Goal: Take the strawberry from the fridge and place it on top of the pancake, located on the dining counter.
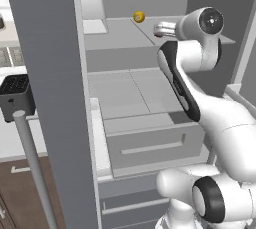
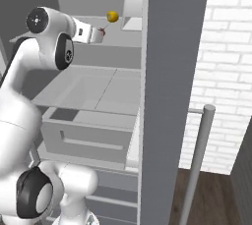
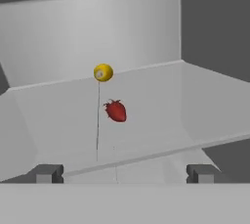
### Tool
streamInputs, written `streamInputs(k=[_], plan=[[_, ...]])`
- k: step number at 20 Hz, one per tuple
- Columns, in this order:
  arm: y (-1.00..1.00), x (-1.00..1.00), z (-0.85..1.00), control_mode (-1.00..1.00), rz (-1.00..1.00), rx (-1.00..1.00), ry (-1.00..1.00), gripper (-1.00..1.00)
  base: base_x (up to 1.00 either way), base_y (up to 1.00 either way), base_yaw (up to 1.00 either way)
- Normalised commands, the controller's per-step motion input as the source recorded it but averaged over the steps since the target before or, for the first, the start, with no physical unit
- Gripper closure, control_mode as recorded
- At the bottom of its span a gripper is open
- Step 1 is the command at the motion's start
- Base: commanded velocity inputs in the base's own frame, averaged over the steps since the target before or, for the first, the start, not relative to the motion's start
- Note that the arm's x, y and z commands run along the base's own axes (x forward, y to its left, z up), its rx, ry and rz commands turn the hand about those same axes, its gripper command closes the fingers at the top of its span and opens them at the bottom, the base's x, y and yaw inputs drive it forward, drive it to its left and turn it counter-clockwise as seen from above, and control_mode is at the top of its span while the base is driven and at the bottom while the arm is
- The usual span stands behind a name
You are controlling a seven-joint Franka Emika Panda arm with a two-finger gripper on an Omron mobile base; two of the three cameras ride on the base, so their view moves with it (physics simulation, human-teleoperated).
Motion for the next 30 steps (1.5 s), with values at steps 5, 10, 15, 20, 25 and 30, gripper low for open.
streamInputs(k=[5, 10, 15, 20, 25, 30], plan=[[-0.07, 0.85, 0.0, -1.0, 0.0, 0.0, 0.05, -1.0, 0.0, 0.0, 0.0], [-0.02, 0.73, -0.03, -1.0, 0.11, 0.0, 0.12, -1.0, 0.0, 0.0, 0.0], [0.0, 0.42, -0.04, -1.0, 0.17, 0.0, 0.15, -1.0, 0.0, 0.0, 0.0], [0.0, 0.01, -0.02, -1.0, 0.05, 0.0, 0.02, -1.0, 0.0, 0.0, 0.0], [-0.05, 0.26, -0.1, -1.0, 0.0, -0.06, 0.0, -1.0, 0.0, 0.0, 0.0], [-0.02, 0.46, -0.14, -1.0, 0.0, -0.1, 0.0, -1.0, 0.0, 0.0, 0.0]])
